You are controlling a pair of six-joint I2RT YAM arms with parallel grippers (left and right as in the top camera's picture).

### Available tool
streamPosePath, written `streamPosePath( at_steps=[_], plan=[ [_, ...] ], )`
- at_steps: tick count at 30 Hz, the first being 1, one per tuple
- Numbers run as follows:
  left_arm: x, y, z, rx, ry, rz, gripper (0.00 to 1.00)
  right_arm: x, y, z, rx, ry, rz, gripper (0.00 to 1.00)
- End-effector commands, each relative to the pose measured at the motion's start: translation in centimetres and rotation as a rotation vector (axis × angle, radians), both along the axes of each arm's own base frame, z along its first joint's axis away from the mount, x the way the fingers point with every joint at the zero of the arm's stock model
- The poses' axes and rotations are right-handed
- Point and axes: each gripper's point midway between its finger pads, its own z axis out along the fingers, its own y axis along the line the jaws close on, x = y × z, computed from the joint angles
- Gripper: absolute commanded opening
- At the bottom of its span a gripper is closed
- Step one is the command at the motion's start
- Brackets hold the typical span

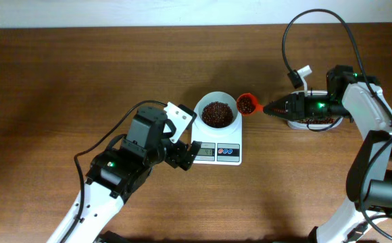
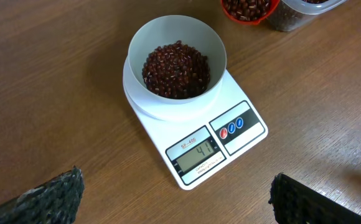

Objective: Scoop item into bowl and weigh 50g on scale
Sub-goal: 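Carry the filled scoop left over the white bowl on the scale, then tilt the scoop with the right gripper to pour beans into the bowl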

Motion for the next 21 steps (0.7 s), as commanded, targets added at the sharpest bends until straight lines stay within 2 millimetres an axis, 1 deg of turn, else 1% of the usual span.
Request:
streamPosePath(
  at_steps=[1, 5, 7, 11, 12, 21],
  plan=[
    [-0.1, 0.0, -0.2, -0.001, 0.005, 0.004, 0.99, 0.1, 1.1, 1.5, -0.001, -0.071, 0.035, 0.04],
    [-0.1, 0.0, -0.2, -0.001, 0.005, 0.004, 0.99, -0.8, 3.2, 0.8, -0.039, -0.069, 0.107, 0.04],
    [-0.1, 0.0, -0.2, -0.001, 0.005, 0.004, 0.99, -1.5, 5.2, 0.7, -0.045, -0.085, 0.165, 0.04],
    [-0.1, 0.0, -0.2, -0.001, 0.005, 0.004, 0.99, -2.2, 7.3, 0.4, -0.060, -0.112, 0.230, 0.04],
    [-0.1, 0.0, -0.2, -0.001, 0.005, 0.004, 0.99, -2.2, 7.6, 0.4, -0.060, -0.127, 0.238, 0.04],
    [-0.1, 0.0, -0.2, -0.001, 0.005, 0.004, 0.99, -1.2, 7.7, 0.4, -0.064, -0.199, 0.234, 0.04]
  ],
)
